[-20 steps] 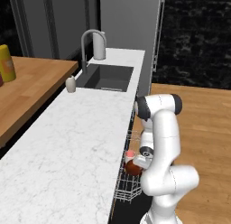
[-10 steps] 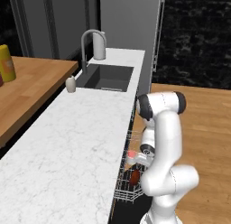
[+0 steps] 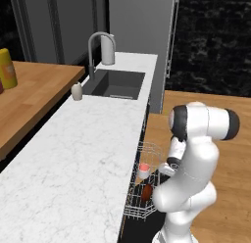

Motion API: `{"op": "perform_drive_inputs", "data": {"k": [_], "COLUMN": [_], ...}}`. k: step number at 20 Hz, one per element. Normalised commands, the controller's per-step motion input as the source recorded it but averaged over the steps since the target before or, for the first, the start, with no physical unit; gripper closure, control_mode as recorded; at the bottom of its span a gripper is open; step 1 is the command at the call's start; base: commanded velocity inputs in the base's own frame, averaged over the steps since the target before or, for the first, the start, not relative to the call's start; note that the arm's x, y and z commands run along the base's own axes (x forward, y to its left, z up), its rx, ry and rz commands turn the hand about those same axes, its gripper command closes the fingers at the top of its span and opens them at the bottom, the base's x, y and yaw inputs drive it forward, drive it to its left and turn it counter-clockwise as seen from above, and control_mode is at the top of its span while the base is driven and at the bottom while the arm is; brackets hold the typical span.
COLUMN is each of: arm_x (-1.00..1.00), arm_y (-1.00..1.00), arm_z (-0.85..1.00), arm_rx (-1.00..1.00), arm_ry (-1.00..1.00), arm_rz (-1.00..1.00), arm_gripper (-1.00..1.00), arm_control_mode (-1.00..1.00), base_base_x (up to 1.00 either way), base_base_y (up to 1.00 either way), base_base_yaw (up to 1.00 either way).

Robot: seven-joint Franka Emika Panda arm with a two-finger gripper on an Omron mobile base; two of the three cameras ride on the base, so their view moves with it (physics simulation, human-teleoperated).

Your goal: Pick up the cup and bowl from the counter, place them in the dishwasher, and close the dishwasher door.

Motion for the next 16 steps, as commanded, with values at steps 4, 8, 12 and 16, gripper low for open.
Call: {"op": "perform_drive_inputs", "data": {"k": [4,8,12,16], "arm_x": [0.0,0.0,0.0,-0.37], "arm_y": [-0.45,-0.44,-0.45,-0.72], "arm_z": [1.0,1.0,1.0,0.63], "arm_rx": [0.0,0.0,0.0,0.22], "arm_ry": [0.0,0.01,0.04,0.31], "arm_rz": [-0.16,-0.19,-0.2,-0.26], "arm_gripper": [-1.0,-1.0,-1.0,-1.0], "arm_control_mode": [-1.0,-1.0,-1.0,-1.0], "base_base_x": [0.0,0.0,0.0,0.0], "base_base_y": [0.0,0.0,0.0,0.0], "base_base_yaw": [0.0,0.0,0.0,0.0]}}
